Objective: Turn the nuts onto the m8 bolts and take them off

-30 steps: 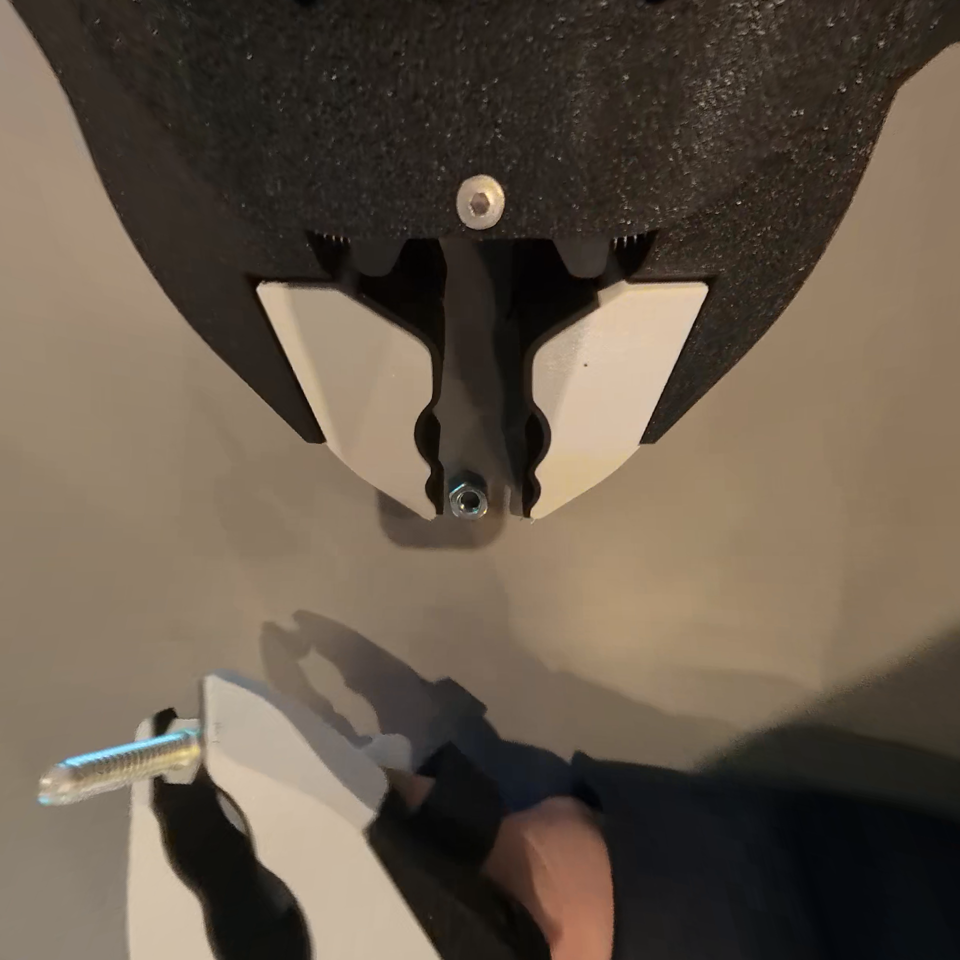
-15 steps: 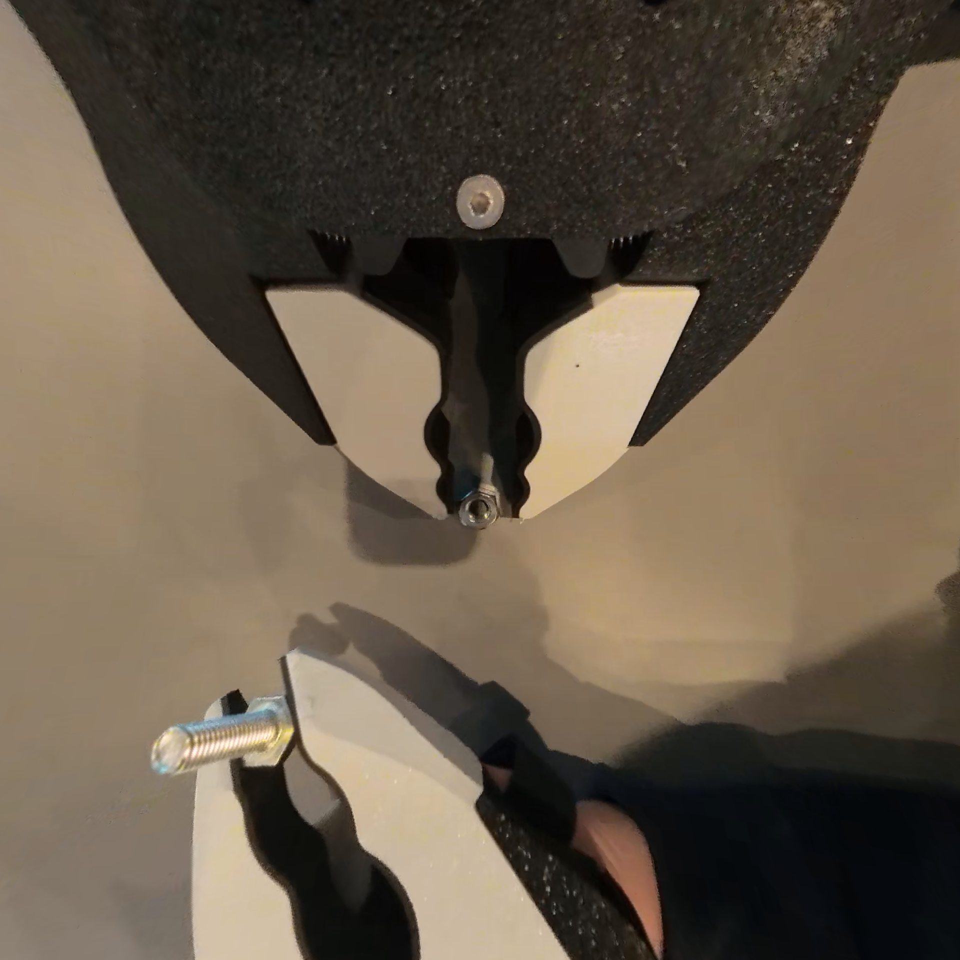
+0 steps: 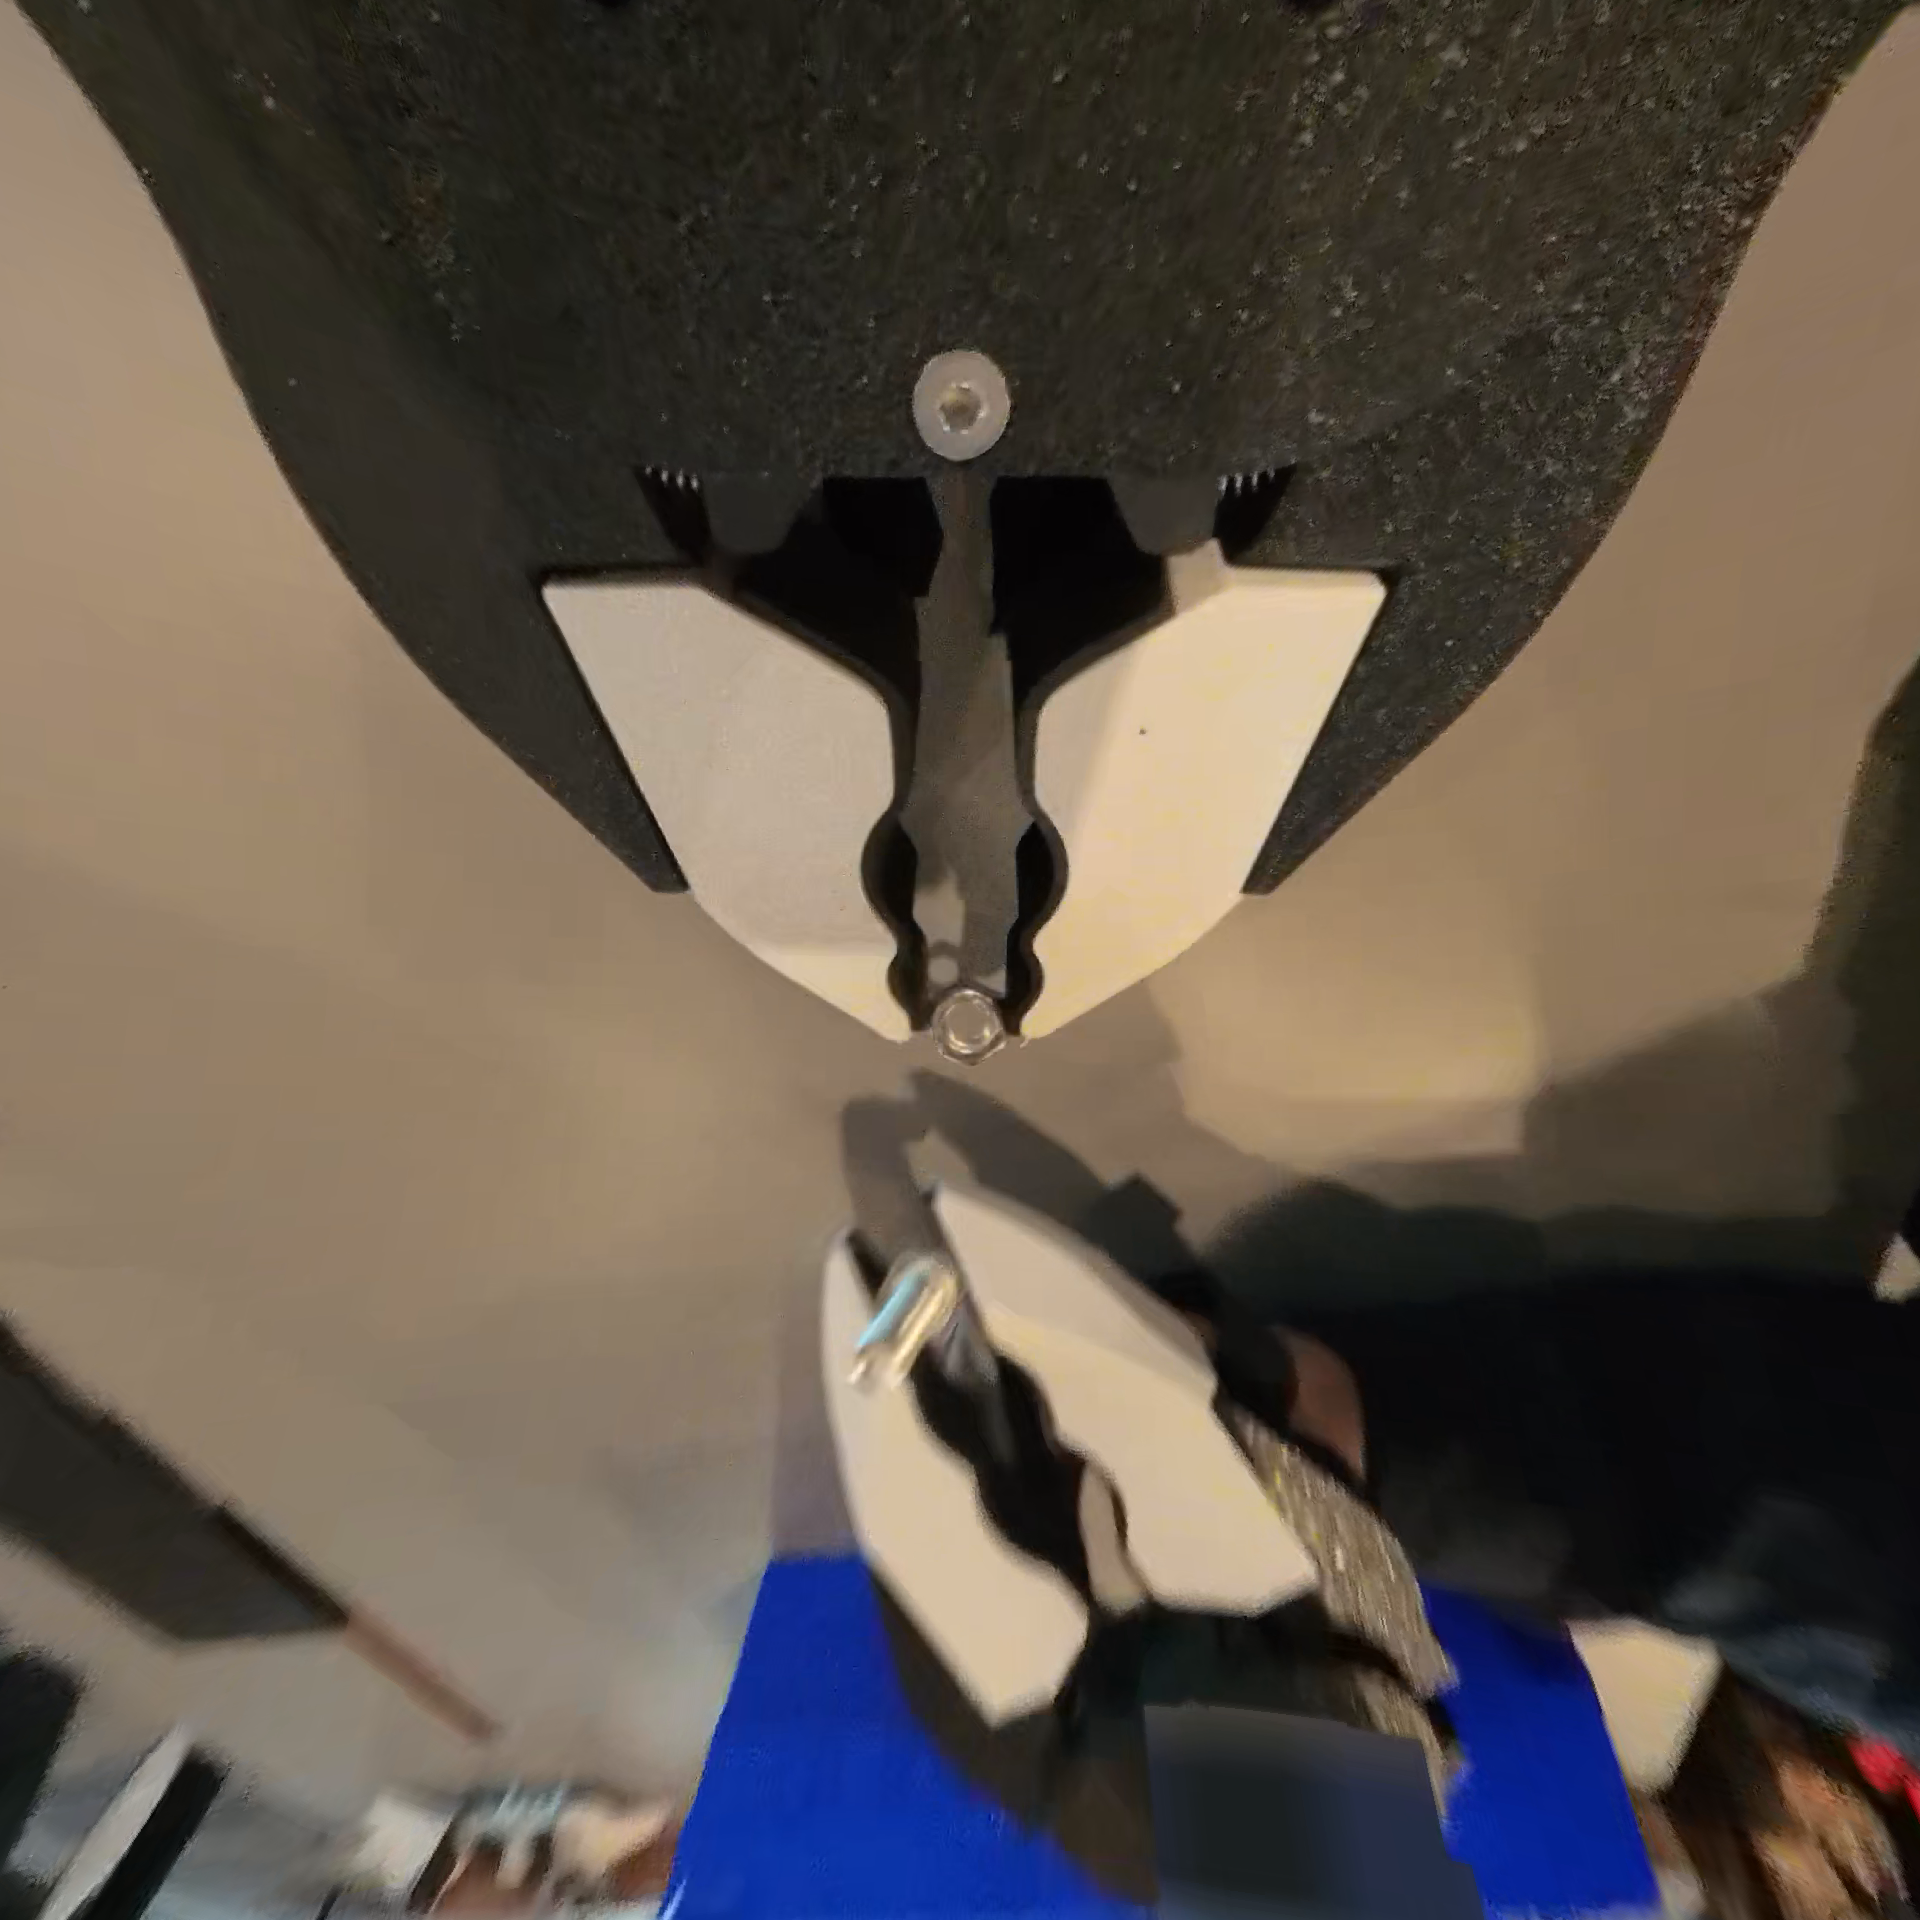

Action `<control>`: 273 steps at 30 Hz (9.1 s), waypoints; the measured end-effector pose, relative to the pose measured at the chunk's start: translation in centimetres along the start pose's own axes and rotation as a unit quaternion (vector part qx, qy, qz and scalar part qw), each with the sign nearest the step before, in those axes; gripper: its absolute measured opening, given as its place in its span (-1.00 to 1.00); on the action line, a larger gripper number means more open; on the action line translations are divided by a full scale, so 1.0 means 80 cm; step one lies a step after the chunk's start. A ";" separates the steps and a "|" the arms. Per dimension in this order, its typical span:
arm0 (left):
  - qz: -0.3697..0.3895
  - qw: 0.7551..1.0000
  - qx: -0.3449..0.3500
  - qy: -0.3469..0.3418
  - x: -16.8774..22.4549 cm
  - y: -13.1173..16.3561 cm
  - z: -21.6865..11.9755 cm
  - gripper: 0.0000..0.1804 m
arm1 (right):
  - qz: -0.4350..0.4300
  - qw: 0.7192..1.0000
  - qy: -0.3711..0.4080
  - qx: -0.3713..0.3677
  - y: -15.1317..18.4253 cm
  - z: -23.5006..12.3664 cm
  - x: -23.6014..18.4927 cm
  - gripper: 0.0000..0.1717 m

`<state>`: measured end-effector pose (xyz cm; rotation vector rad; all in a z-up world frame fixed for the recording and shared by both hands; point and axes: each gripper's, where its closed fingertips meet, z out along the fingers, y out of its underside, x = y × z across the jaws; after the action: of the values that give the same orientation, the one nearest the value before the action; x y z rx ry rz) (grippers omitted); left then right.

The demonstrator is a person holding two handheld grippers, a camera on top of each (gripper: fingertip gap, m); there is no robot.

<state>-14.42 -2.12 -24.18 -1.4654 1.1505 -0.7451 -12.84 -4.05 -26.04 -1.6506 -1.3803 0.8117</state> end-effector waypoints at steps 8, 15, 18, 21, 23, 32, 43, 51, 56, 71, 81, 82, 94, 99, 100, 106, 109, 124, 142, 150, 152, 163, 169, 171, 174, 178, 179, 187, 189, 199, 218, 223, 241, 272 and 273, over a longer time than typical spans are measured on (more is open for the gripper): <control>-0.021 0.996 0.021 0.083 0.026 -0.008 -0.002 -0.85 | 0.004 0.983 -0.037 0.180 -0.063 -0.038 -0.011 -0.84; -0.008 0.992 0.006 0.122 0.043 -0.004 0.001 -0.85 | 0.002 0.983 -0.057 0.173 -0.061 -0.034 -0.018 -0.84; -0.002 0.992 0.000 0.127 0.046 -0.003 0.001 -0.84 | -0.003 0.985 -0.060 0.164 -0.059 -0.032 -0.021 -0.84; 0.000 0.992 -0.003 0.130 0.048 -0.002 0.002 -0.85 | -0.003 0.985 -0.065 0.162 -0.059 -0.029 -0.023 -0.84; 0.000 0.991 -0.003 0.132 0.049 -0.002 0.002 -0.85 | -0.001 0.985 -0.068 0.160 -0.058 -0.029 -0.024 -0.84; 0.002 0.989 0.000 0.147 0.054 -0.003 0.001 -0.85 | 0.002 0.985 -0.079 0.153 -0.055 -0.026 -0.026 -0.84; -0.010 0.998 -0.008 0.055 0.029 -0.001 0.008 -0.85 | 0.052 0.986 -0.023 0.157 -0.058 -0.020 0.004 -0.84; -0.022 0.998 -0.031 -0.053 -0.002 0.005 0.010 -0.85 | 0.166 0.969 0.064 0.171 -0.064 -0.005 0.034 -0.84; -0.016 0.994 -0.052 -0.098 -0.011 0.009 0.011 -0.85 | 0.238 0.942 0.136 0.191 -0.062 0.000 0.043 -0.84; -0.024 0.994 -0.040 -0.100 -0.013 0.006 0.009 -0.85 | 0.228 0.933 0.167 0.224 -0.069 -0.005 0.045 -0.67; -0.077 0.995 0.013 -0.070 -0.014 -0.007 0.002 -0.85 | 0.147 0.946 0.174 0.231 -0.077 -0.002 0.023 -0.58; -0.076 0.995 0.013 -0.069 -0.013 -0.007 0.002 -0.84 | 0.145 0.945 0.176 0.233 -0.077 -0.003 0.023 -0.57; -0.083 0.994 0.016 -0.067 -0.014 -0.007 0.001 -0.84 | 0.138 0.949 0.161 0.234 -0.080 -0.002 0.016 -0.63; -0.087 0.994 0.017 -0.070 -0.016 -0.007 0.000 -0.84 | 0.131 0.952 0.147 0.236 -0.083 0.001 0.010 -0.68; -0.087 0.994 0.017 -0.070 -0.015 -0.007 0.000 -0.84 | 0.129 0.951 0.147 0.238 -0.083 0.000 0.009 -0.70; -0.081 0.995 0.018 -0.056 -0.010 -0.008 0.002 -0.84 | 0.134 0.944 0.174 0.244 -0.081 -0.006 0.020 -0.65; -0.075 0.996 0.018 -0.046 -0.006 -0.009 0.003 -0.84 | 0.140 0.945 0.172 0.239 -0.077 -0.003 0.020 -0.63; -0.071 0.997 0.029 -0.016 0.004 -0.013 0.003 -0.84 | 0.137 0.942 0.166 0.256 -0.083 -0.007 0.020 -0.54; -0.084 0.985 0.084 0.126 0.048 -0.035 -0.001 -0.85 | 0.107 0.949 0.042 0.295 -0.110 0.000 -0.021 -0.34; -0.100 0.984 0.094 0.117 0.039 -0.036 -0.004 -0.84 | 0.102 0.948 0.039 0.298 -0.111 -0.001 -0.023 -0.35; -0.108 0.983 0.098 0.110 0.034 -0.037 -0.006 -0.84 | 0.105 0.947 0.042 0.299 -0.110 -0.002 -0.020 -0.36; -0.133 0.981 0.113 0.081 0.011 -0.037 -0.017 -0.84 | 0.121 0.940 0.067 0.312 -0.108 -0.011 -0.007 -0.38; -0.122 0.973 0.108 0.164 0.050 -0.043 -0.007 -0.85 | 0.110 0.942 0.047 0.315 -0.112 -0.007 -0.016 -0.32; -0.123 0.970 0.107 0.179 0.056 -0.044 -0.006 -0.85 | 0.103 0.943 0.035 0.315 -0.114 -0.005 -0.022 -0.32; -0.130 0.968 0.108 0.185 0.057 -0.044 -0.006 -0.85 | 0.089 0.943 0.014 0.319 -0.118 -0.003 -0.033 -0.33; -0.146 0.967 0.119 0.174 0.047 -0.046 -0.009 -0.85 | 0.084 0.944 0.014 0.318 -0.118 -0.003 -0.034 -0.32; -0.150 0.966 0.124 0.169 0.043 -0.046 -0.011 -0.85 | 0.087 0.944 0.017 0.317 -0.117 -0.003 -0.032 -0.30; -0.180 0.963 0.154 0.129 0.013 -0.048 -0.026 -0.85 | 0.115 0.937 0.020 0.329 -0.114 -0.011 -0.019 -0.38; -0.175 0.963 0.149 0.139 0.018 -0.048 -0.024 -0.85 | 0.122 0.936 0.023 0.330 -0.113 -0.012 -0.016 -0.36; -0.141 0.963 0.102 0.207 0.059 -0.043 -0.009 -0.85 | 0.101 0.941 0.002 0.324 -0.115 -0.005 -0.030 -0.35; -0.172 0.967 0.131 0.138 0.018 -0.042 -0.022 -0.85 | 0.100 0.943 0.009 0.318 -0.111 -0.008 -0.023 -0.36; -0.162 0.962 0.121 0.183 0.040 -0.044 -0.018 -0.85 | 0.102 0.942 0.013 0.320 -0.111 -0.008 -0.022 -0.36; -0.161 0.963 0.116 0.181 0.040 -0.043 -0.018 -0.85 | 0.092 0.944 -0.018 0.317 -0.113 -0.002 -0.036 -0.34; -0.199 0.952 0.128 0.193 0.033 -0.044 -0.023 -0.85 | 0.092 0.942 -0.014 0.322 -0.111 -0.005 -0.031 -0.36; -0.201 0.952 0.130 0.189 0.029 -0.044 -0.025 -0.85 | 0.093 0.942 -0.012 0.322 -0.110 -0.006 -0.030 -0.37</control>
<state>-14.53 -5.17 -20.60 -1.3785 0.9873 -1.4564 -16.89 -5.91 -18.04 -1.2550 -0.8400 1.2402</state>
